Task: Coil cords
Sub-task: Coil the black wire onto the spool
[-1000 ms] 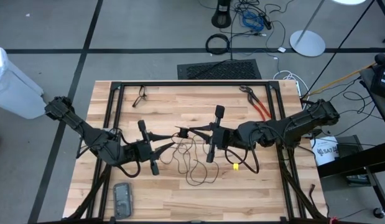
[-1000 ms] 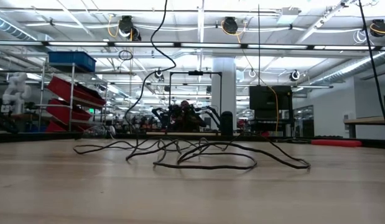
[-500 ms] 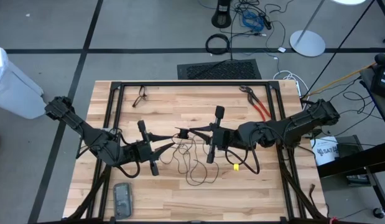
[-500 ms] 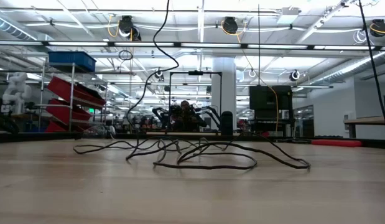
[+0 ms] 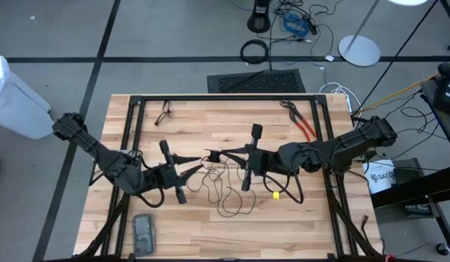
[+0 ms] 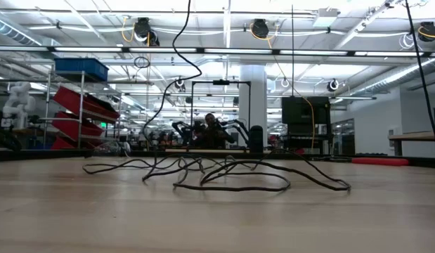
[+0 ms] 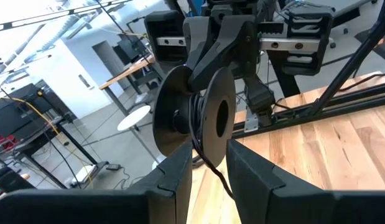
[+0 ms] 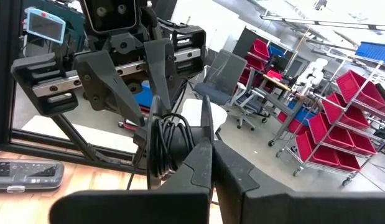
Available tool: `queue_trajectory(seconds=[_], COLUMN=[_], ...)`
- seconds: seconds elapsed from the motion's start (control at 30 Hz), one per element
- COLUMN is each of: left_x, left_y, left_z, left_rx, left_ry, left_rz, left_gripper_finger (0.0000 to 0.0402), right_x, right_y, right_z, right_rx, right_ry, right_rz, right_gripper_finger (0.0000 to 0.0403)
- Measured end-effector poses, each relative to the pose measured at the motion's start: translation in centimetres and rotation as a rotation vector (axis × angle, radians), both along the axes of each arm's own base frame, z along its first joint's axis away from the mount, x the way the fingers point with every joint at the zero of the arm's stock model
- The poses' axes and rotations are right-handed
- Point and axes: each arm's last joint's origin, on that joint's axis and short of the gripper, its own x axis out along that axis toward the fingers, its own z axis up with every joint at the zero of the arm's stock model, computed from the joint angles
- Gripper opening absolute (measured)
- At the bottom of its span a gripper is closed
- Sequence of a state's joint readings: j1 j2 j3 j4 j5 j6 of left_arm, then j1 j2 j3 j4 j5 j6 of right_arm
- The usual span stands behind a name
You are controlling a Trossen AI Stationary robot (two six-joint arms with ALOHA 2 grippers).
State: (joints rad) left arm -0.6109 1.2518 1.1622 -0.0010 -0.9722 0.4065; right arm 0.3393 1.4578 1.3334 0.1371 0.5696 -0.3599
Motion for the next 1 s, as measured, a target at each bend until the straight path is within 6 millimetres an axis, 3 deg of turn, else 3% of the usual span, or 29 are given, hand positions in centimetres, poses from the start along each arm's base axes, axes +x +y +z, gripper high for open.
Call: queue_trajectory(seconds=[0.53, 1.0], left_x=[0.04, 0.3], left_y=[-0.04, -0.22], left_z=[0.01, 0.29], left_rx=[-0.004, -0.038], left_ry=[-0.001, -0.027], left_rz=[-0.024, -0.149], left_gripper_finger=[0.0105, 0.0105], right_x=[0.04, 0.14], right_y=[0.15, 0.1], right_z=[0.06, 0.07], right_rx=[0.002, 0.01], right_ry=[-0.008, -0.01], right_rz=[0.052, 0.11], right_gripper_finger=[0.0, 0.0])
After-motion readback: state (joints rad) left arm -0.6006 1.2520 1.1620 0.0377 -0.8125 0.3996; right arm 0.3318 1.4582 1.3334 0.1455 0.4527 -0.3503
